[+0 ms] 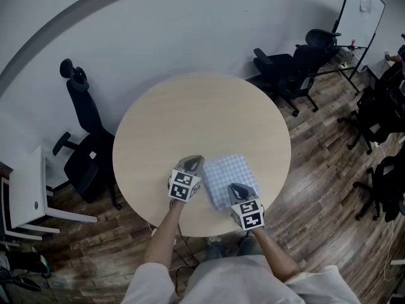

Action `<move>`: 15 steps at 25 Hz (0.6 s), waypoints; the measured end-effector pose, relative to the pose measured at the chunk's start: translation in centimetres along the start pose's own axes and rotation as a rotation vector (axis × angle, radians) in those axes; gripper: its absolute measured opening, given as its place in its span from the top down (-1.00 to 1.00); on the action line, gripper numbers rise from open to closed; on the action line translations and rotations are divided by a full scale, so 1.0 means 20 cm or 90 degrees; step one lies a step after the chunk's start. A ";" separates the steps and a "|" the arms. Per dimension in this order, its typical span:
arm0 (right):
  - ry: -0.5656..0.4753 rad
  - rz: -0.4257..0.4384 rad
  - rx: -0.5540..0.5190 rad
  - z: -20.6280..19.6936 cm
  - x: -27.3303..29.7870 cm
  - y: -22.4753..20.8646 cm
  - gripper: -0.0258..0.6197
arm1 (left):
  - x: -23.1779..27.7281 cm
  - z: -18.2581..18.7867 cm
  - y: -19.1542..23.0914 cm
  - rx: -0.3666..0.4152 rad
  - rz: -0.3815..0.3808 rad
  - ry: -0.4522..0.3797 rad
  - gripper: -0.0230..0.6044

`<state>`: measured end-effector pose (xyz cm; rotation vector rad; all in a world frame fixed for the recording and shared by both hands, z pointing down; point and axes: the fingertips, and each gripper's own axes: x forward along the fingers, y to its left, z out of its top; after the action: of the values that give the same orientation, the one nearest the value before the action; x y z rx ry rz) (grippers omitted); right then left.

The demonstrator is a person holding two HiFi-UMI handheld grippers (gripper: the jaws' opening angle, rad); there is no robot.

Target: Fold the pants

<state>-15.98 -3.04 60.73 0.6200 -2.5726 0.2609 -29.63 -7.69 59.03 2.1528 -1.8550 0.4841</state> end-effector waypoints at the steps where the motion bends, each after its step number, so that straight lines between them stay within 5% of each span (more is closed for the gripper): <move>1: -0.025 -0.001 0.001 0.03 -0.03 -0.04 0.79 | -0.02 0.01 -0.05 -0.008 0.006 -0.011 0.80; 8: -0.135 0.038 0.020 0.13 -0.22 -0.27 0.83 | -0.18 0.09 -0.39 -0.113 0.078 -0.077 0.82; 15: -0.157 0.095 -0.020 0.09 -0.49 -0.43 0.83 | -0.28 0.17 -0.83 -0.126 0.153 -0.112 0.82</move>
<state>-4.89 -7.42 54.89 0.4745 -2.8603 0.2023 -13.72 -1.53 53.96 1.9083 -2.1695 0.1509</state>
